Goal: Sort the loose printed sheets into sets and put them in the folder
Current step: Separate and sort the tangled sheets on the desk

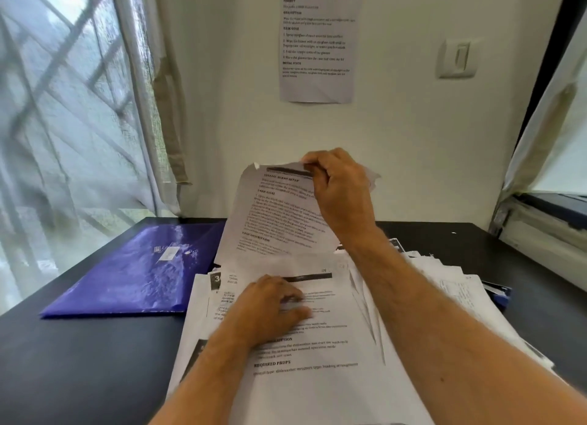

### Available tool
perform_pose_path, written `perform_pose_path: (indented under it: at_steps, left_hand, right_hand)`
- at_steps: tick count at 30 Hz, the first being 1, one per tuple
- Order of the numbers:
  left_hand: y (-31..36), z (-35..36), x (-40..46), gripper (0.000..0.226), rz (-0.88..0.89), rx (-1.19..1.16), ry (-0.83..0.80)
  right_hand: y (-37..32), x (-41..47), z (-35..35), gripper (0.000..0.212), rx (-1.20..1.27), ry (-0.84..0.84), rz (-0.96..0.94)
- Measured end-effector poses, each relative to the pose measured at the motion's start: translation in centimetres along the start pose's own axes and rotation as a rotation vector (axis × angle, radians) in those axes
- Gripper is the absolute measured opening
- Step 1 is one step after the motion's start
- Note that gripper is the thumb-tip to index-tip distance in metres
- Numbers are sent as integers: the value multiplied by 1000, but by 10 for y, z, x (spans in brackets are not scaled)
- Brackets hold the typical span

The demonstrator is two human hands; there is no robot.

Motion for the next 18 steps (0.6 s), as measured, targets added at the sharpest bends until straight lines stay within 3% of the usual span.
perform_pose_path:
  at_steps: [6, 11, 15, 18]
  left_hand:
    - [9, -1, -7, 41, -33, 28, -75]
    - [23, -11, 0, 44, -128, 60, -143]
    - [9, 37, 62, 73, -141, 109, -235]
    - [22, 47, 91, 40, -214, 8, -264]
  right_hand:
    - [-40, 20, -51, 29, -50, 104, -233]
    - [-58, 34, -83, 18, -228, 184, -394]
    - [-41, 47, -104, 21, -310, 96, -284]
    - [-2, 37, -116, 26, -360, -6, -85]
Point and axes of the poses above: each hand's wrist, its own x-axis towards the middle knuckle, its own z-axis out of the palm, y = z × x, the point moved 5 cm from there along x, towards the middle knuckle, and after that the axes turned 10 degrees about x, right-handed, at the moved point
